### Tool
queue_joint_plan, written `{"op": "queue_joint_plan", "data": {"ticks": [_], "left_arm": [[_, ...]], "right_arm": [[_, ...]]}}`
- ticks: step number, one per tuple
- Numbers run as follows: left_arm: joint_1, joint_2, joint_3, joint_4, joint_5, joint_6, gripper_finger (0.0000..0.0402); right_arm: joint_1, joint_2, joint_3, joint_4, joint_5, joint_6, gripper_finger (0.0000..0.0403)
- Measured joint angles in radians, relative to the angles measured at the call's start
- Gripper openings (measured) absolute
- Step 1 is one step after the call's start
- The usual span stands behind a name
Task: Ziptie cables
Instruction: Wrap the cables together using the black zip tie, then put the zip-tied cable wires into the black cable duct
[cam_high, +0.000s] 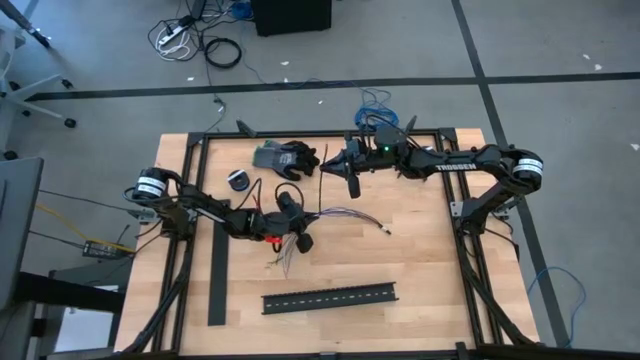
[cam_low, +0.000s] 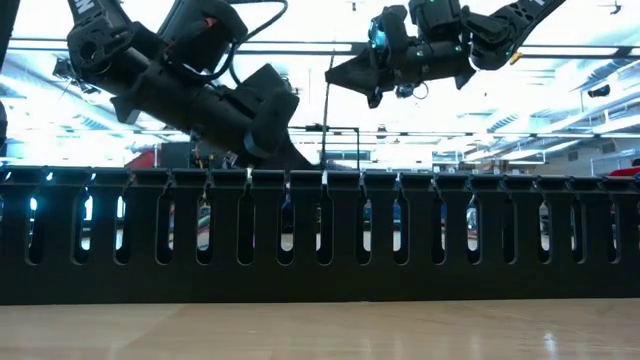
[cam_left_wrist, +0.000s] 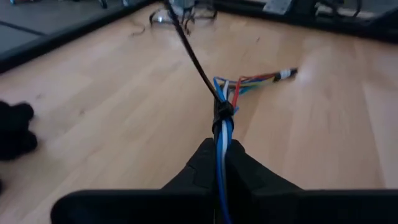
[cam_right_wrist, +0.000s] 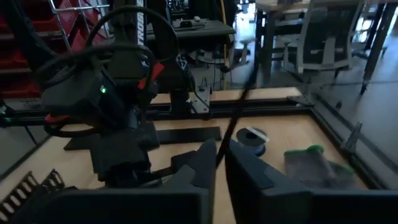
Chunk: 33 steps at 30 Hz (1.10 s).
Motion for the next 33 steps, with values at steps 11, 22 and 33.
{"op": "queue_joint_plan", "data": {"ticks": [11, 22, 33], "left_arm": [[0.001, -0.026, 0.0, 0.0, -0.02, 0.076, 0.0002], [-0.02, -0.226, 0.001, -0.202, -0.019, 0.07, 0.0001], [-0.024, -0.267, 0.001, -0.266, -0.031, 0.075, 0.0]], "right_arm": [[-0.027, 0.0, 0.0, -0.303, -0.065, 0.055, 0.0201], [0.033, 0.0, -0.001, -0.579, -0.062, 0.046, 0.0249], [0.185, 0.003, -0.002, -0.787, 0.317, 0.105, 0.0237]]}}
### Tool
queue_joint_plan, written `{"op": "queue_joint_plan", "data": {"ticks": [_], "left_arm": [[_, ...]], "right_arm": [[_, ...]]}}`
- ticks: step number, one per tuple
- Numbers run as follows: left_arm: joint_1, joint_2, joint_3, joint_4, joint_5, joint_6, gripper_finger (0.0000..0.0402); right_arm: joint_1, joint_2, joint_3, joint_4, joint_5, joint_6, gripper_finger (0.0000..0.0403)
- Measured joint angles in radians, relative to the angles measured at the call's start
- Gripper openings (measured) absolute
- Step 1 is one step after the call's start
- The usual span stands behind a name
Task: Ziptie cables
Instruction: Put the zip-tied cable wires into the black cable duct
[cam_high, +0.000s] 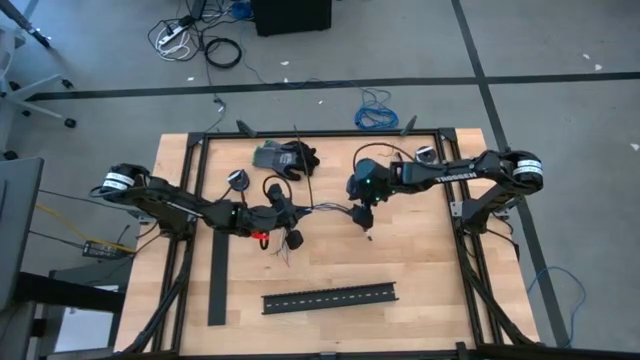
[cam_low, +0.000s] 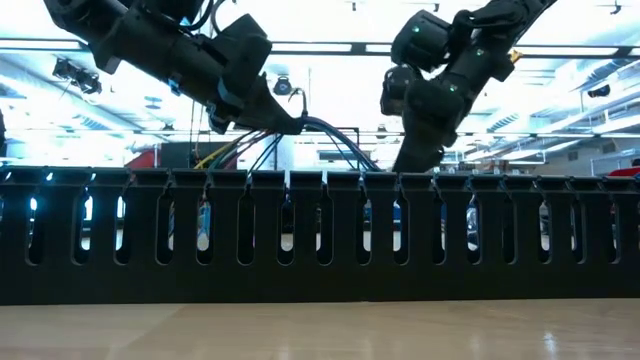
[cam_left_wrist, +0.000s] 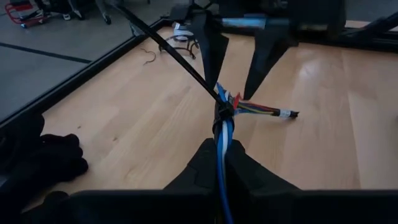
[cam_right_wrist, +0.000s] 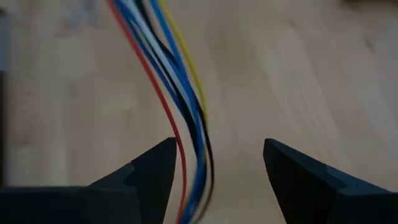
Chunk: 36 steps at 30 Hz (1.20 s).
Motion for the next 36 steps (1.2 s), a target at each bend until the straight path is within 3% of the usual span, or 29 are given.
{"op": "queue_joint_plan", "data": {"ticks": [10, 17, 22, 31, 36], "left_arm": [[0.0, 0.0, 0.0, -0.039, 0.0, 0.002, 0.0], [0.001, 0.0, 0.0, -0.055, -0.008, 0.001, 0.0], [0.001, 0.0, 0.0, -0.08, -0.007, 0.001, 0.0], [0.001, 0.0, 0.0, -0.078, -0.007, 0.002, 0.0], [0.001, 0.0, 0.0, -0.075, -0.007, 0.002, 0.0]], "right_arm": [[0.091, 0.001, -0.001, -0.102, 0.231, 0.109, 0.0249], [0.139, 0.001, -0.001, -0.149, 0.167, 0.218, 0.0258], [0.2, 0.001, -0.033, -0.206, 0.187, 0.317, 0.0269], [0.26, 0.002, -0.147, -0.016, 0.194, 0.432, 0.0273], [0.29, 0.037, -0.192, 0.051, 0.258, 0.448, 0.0267]]}}
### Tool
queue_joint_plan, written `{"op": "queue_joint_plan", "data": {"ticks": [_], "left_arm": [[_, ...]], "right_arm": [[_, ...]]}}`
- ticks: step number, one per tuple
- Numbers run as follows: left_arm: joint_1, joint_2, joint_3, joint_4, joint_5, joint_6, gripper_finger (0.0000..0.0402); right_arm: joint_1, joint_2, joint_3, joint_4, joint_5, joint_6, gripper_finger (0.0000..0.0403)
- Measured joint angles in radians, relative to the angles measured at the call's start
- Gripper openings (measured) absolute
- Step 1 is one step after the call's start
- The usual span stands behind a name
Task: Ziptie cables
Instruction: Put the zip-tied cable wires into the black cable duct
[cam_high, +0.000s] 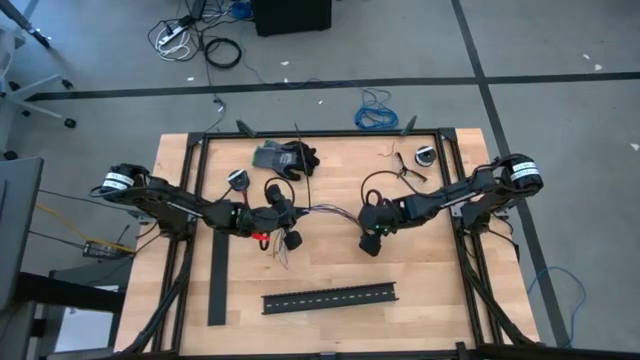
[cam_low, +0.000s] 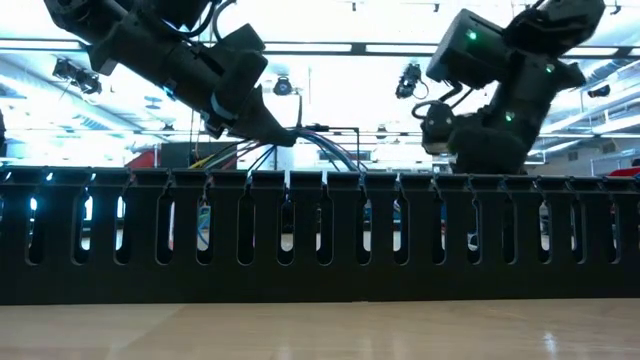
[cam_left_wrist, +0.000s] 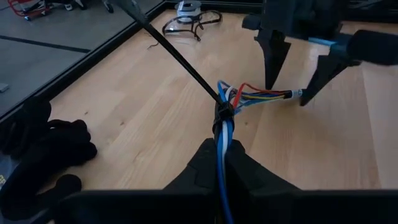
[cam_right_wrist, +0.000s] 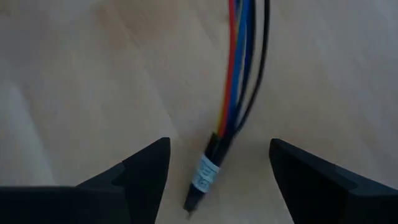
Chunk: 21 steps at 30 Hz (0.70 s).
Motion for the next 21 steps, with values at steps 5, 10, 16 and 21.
{"op": "queue_joint_plan", "data": {"ticks": [5, 10, 16, 21], "left_arm": [[0.0, 0.0, 0.0, 0.001, 0.021, 0.0, 0.0], [-0.019, 0.0, 0.0, 0.0, 0.045, 0.0, 0.0], [-0.063, -0.026, 0.025, -0.07, 0.047, 0.03, 0.0], [-0.133, -0.069, 0.112, -0.259, 0.043, 0.03, 0.0]], "right_arm": [[0.015, 0.067, 0.003, 0.001, 0.061, 0.024, 0.0201], [0.04, 0.051, 0.03, -0.025, 0.05, -0.003, 0.0024], [0.089, 0.01, 0.178, -0.218, 0.031, -0.034, 0.0007], [0.166, 0.017, 0.295, -0.341, 0.044, -0.03, 0.0004]]}}
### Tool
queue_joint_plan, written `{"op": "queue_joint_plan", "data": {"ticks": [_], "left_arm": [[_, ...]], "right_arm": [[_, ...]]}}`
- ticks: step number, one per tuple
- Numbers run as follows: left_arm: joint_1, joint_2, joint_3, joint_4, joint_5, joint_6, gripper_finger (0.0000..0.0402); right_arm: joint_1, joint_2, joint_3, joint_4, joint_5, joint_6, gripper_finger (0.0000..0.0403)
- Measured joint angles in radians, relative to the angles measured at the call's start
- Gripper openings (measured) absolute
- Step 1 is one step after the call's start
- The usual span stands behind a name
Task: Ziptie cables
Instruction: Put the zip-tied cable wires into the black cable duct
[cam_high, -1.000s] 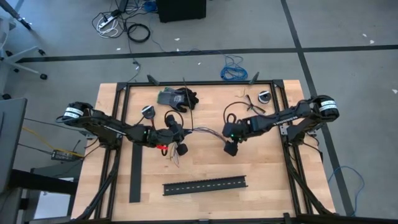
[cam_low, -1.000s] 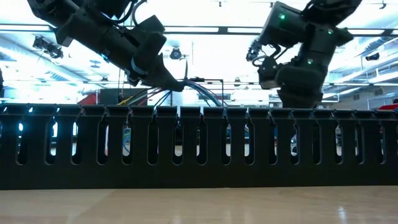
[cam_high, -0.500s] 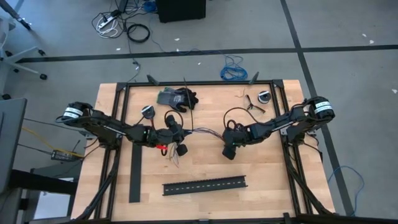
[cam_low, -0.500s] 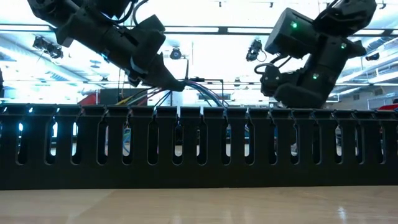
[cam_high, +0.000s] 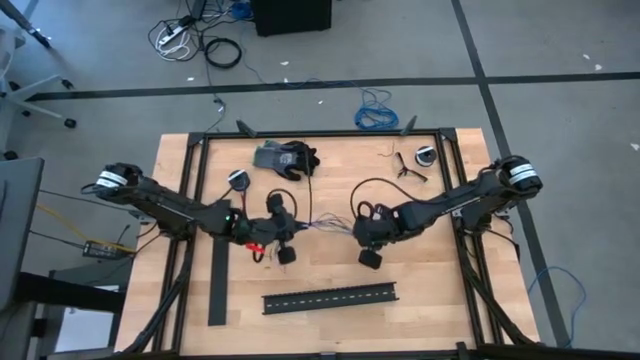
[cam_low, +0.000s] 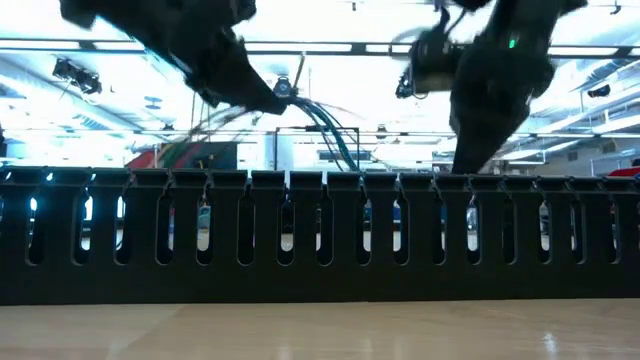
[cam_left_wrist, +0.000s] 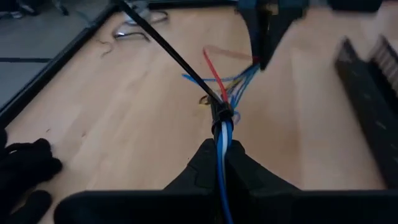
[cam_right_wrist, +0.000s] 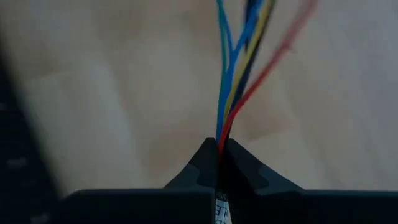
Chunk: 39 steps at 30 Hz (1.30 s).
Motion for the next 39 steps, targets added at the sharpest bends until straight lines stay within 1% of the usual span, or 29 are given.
{"op": "queue_joint_plan", "data": {"ticks": [4, 9, 12, 15, 18, 21, 26, 29, 33, 36, 39], "left_arm": [[-0.068, -0.004, 0.085, -0.15, 0.0, -0.011, 0.0], [-0.155, -0.002, 0.171, -0.344, 0.0, -0.082, 0.0], [-0.198, -0.002, 0.233, -0.468, -0.005, -0.122, 0.0], [-0.243, -0.002, 0.291, -0.574, -0.008, -0.162, 0.0], [-0.287, -0.002, 0.332, -0.626, -0.007, -0.206, 0.0], [-0.327, 0.006, 0.34, -0.62, 0.025, -0.262, 0.0], [-0.377, 0.046, 0.339, -0.625, 0.068, -0.369, 0.0], [-0.398, 0.085, 0.339, -0.623, 0.107, -0.428, 0.0], [-0.417, 0.137, 0.338, -0.604, 0.15, -0.488, 0.0], [-0.427, 0.179, 0.338, -0.551, 0.165, -0.506, 0.0], [-0.437, 0.213, 0.338, -0.484, 0.178, -0.51, 0.0]], "right_arm": [[0.078, -0.001, 0.065, -0.022, 0.011, 0.026, 0.0002], [0.174, -0.001, 0.14, -0.091, 0.055, 0.086, 0.0002], [0.218, -0.001, 0.163, -0.103, 0.055, 0.123, 0.0001], [0.259, -0.002, 0.171, -0.088, 0.062, 0.156, 0.0001], [0.289, -0.001, 0.171, -0.038, 0.062, 0.171, 0.0001], [0.305, 0.033, 0.174, 0.036, 0.024, 0.176, 0.0001], [0.31, 0.099, 0.177, 0.07, -0.018, 0.194, 0.0001], [0.309, 0.125, 0.196, 0.065, -0.037, 0.196, 0.0001], [0.315, 0.127, 0.221, 0.05, -0.061, 0.197, 0.0001], [0.326, 0.127, 0.248, -0.013, -0.062, 0.218, 0.0001], [0.337, 0.127, 0.255, -0.038, -0.076, 0.247, 0.0001]]}}
